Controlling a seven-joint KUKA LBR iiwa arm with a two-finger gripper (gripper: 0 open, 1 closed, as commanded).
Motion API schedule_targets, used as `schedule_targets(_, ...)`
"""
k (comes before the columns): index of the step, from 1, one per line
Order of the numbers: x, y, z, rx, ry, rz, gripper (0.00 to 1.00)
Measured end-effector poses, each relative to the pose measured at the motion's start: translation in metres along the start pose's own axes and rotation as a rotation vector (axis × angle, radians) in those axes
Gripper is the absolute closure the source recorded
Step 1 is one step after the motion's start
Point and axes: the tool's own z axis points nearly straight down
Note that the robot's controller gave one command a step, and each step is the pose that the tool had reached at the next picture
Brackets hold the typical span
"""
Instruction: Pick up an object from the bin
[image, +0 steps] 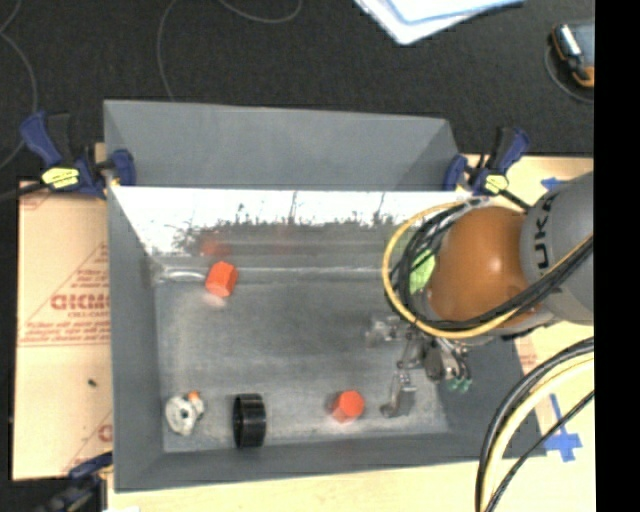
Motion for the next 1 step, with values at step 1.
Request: schedule_targets(1, -0.0093, 0.0078, 0.0420, 0.001, -0.003, -0.139, 0.00)
